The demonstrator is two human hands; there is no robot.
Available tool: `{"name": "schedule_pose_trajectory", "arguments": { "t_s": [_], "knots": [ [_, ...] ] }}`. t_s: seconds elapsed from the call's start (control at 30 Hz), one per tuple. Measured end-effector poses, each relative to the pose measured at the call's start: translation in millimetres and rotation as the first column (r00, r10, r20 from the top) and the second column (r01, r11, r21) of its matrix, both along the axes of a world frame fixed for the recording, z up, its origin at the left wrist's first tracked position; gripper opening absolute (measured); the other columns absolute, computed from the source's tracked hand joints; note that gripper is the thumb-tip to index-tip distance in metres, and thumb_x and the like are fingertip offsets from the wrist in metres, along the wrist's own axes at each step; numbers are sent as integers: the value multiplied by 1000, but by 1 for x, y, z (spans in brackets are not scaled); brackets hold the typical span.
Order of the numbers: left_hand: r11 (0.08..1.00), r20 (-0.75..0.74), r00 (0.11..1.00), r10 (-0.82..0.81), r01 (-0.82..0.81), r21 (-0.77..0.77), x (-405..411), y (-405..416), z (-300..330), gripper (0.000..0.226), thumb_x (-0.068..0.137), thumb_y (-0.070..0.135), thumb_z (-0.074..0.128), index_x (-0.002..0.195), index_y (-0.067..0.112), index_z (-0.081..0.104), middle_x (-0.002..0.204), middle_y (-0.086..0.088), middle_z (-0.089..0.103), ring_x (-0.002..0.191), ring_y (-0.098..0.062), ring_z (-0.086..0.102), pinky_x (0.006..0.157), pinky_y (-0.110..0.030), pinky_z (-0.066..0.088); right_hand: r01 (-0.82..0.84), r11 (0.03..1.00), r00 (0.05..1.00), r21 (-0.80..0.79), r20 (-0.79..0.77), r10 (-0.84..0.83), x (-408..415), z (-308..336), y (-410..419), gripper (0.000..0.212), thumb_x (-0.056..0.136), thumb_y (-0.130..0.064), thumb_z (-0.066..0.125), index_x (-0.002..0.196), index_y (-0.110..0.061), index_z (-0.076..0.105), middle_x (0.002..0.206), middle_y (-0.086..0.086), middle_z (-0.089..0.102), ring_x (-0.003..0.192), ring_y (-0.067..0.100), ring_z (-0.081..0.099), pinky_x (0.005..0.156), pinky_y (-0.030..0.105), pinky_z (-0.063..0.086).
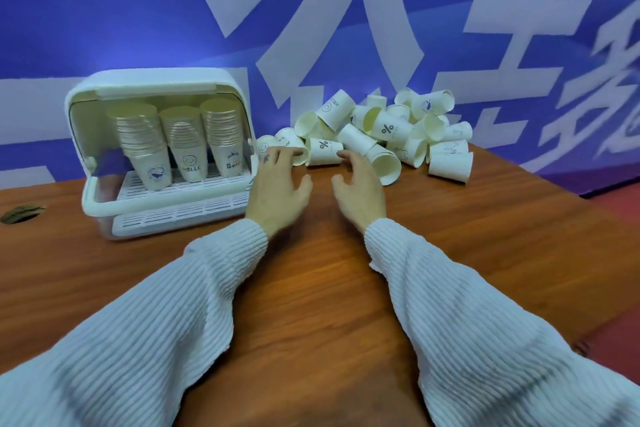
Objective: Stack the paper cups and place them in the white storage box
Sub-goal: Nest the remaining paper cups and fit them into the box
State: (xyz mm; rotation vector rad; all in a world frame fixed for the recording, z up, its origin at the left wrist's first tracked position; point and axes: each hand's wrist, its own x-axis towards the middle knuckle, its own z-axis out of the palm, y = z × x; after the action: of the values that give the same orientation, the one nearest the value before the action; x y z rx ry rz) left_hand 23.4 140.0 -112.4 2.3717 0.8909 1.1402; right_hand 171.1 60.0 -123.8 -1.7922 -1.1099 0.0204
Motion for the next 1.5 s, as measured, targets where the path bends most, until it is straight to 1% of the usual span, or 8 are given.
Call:
{"name": "schedule_pose_trajectory", "arguments": {
  "t_s": [0.27,0.4,0.57,0.83,1.13,1.27,1.37,1.5],
  "knots": [
    [934,-43,994,-101,80,-349,83,-24,-32,66,93,41,65,152,23,41,149,-5,41,133,-20,47,109,-34,37,360,933,925,1,130,-357,94,-24,-10,47,97,-16,54,143,-23,55,144,1,54,130,26,50,103,37,42],
    [942,-50,995,-82,61,-331,90,-19,-40,71,94,46,63,155,26,35,152,-4,40,134,-20,47,111,-37,39,287,956,952,-63,132,-277,116,-25,7,50,99,-16,53,148,-25,50,148,0,54,130,24,54,100,44,48],
    [972,-151,986,-76,40,-232,93,-20,-43,75,93,44,62,158,24,29,154,-5,37,135,-21,46,106,-32,38,353,936,926,-12,147,-347,115,-22,7,19,96,-14,53,113,-20,59,116,0,65,97,25,61,73,34,38],
    [985,-294,953,68,-17,171,90,-30,-43,105,81,29,75,163,28,10,170,-7,17,156,-29,13,120,-49,26,121,982,968,145,-235,-85,88,-17,-20,9,94,-18,61,98,-26,63,86,-6,70,82,11,66,73,28,49],
    [956,-256,955,146,-71,284,82,-38,-41,79,69,32,81,140,20,48,132,-5,57,126,-27,51,113,-44,33,-12,984,909,180,-409,86,79,-20,-49,21,94,-31,73,89,-12,78,86,0,77,86,17,72,82,40,57],
    [960,-260,946,192,-126,251,78,-41,-39,73,71,33,82,135,19,50,130,-6,53,119,-27,53,107,-42,37,96,963,867,252,-496,43,77,-18,-60,29,98,-38,64,89,-11,70,85,2,71,78,17,65,70,36,52],
    [955,-265,940,216,-147,257,73,-44,-41,79,74,34,80,143,19,44,132,-6,53,120,-28,53,106,-43,37,230,915,770,332,-637,37,78,-13,-64,15,100,-12,56,94,-21,66,91,-2,69,76,11,60,69,29,48],
    [944,-202,948,247,-189,269,71,-47,-38,76,75,36,77,142,19,45,132,-5,55,121,-27,53,107,-41,35,417,889,683,190,-711,-168,80,-12,-65,23,97,-7,47,111,-13,65,97,6,71,61,22,66,50,26,50]
  ]
}}
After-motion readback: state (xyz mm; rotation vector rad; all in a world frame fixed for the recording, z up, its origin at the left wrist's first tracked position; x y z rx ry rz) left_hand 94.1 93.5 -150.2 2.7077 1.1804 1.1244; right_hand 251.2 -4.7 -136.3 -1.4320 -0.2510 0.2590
